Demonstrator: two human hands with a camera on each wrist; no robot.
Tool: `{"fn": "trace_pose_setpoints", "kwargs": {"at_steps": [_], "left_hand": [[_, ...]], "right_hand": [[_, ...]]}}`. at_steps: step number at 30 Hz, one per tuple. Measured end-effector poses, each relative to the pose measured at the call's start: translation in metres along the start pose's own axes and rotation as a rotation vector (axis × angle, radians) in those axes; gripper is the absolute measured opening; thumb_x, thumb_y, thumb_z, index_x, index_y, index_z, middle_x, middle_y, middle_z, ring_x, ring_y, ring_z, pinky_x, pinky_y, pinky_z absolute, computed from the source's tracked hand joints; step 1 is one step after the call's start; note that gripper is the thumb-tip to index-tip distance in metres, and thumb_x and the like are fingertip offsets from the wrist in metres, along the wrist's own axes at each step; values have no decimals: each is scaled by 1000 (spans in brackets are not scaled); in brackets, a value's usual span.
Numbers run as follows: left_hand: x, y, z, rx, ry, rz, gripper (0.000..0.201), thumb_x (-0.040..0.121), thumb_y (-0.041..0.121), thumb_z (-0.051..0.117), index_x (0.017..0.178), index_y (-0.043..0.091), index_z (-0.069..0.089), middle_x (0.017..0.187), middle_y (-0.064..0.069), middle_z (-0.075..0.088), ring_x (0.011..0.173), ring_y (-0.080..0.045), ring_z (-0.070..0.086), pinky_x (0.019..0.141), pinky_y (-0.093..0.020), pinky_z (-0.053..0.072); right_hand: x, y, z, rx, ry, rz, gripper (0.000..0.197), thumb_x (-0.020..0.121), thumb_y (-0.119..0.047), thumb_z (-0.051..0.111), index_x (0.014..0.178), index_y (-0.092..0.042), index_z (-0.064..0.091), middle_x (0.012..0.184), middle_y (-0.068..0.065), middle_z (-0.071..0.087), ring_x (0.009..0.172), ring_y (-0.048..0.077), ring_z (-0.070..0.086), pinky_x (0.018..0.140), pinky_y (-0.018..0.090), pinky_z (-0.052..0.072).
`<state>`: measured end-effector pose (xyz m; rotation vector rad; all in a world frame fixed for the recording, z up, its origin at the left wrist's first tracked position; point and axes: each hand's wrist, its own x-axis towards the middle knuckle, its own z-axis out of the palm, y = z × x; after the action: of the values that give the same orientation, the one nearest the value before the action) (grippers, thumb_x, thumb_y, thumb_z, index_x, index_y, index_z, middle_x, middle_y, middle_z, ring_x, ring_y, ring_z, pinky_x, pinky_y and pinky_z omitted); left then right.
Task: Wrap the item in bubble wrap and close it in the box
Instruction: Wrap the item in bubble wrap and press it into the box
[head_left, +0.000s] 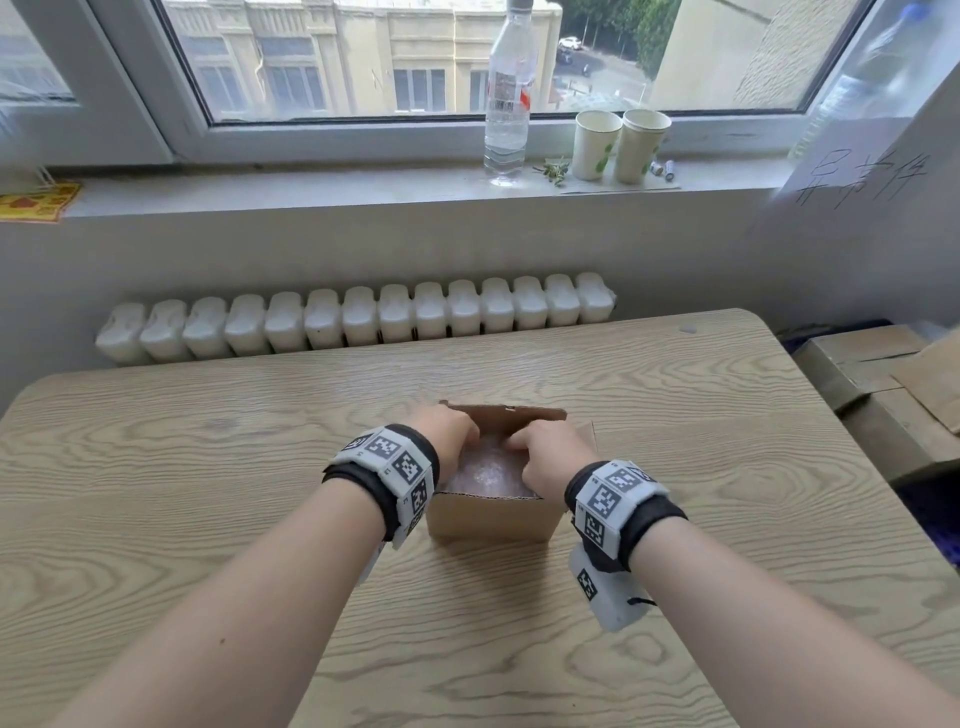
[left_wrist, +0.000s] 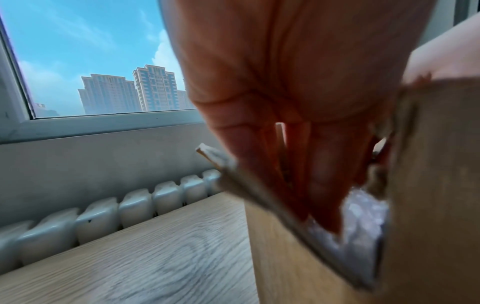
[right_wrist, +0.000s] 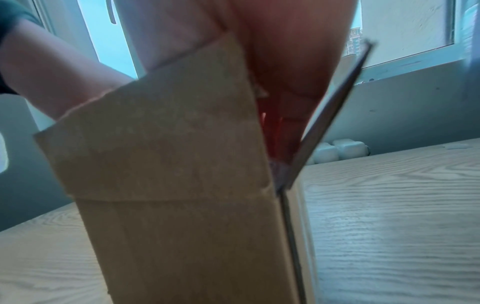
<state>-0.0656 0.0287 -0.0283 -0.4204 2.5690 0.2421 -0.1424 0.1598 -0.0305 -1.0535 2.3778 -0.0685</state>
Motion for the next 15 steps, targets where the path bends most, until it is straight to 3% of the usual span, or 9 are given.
{"fn": "trace_pose_setpoints", "kwargs": {"at_steps": [5, 10, 13, 15], "left_hand": [[6, 12, 12, 45, -31, 4, 41, 81, 8, 62, 120, 11, 50, 120, -11, 62, 112, -30, 59, 93, -37, 51], [0, 15, 11, 64, -43, 10, 46, 82, 9, 63, 126, 9, 48, 124, -14, 60, 115, -31, 58, 96, -37, 49], [-3, 11, 3, 49, -49, -4, 49, 79, 12, 70, 125, 13, 55, 126, -9, 60, 118, -28, 56, 95, -33, 48], [-5, 7, -6, 48, 15, -20, 48, 79, 9, 68, 125, 14, 57, 124, -9, 61, 116, -27, 57, 93, -33, 48]], "right_hand": [[11, 1, 4, -28, -93, -7, 49, 83, -1, 48, 125, -23, 60, 126, 2, 62, 119, 26, 55, 96, 35, 49], [14, 0, 4, -81, -111, -45, 48, 82, -1, 52, 124, -23, 61, 125, 2, 63, 118, 26, 57, 95, 35, 51], [8, 6, -10, 1, -23, -1, 50, 81, 1, 51, 121, -25, 65, 124, 0, 64, 117, 23, 58, 94, 30, 50], [4, 12, -24, 57, 92, 51, 41, 79, 0, 55, 107, -23, 73, 113, 1, 70, 108, 22, 62, 90, 26, 51]]}}
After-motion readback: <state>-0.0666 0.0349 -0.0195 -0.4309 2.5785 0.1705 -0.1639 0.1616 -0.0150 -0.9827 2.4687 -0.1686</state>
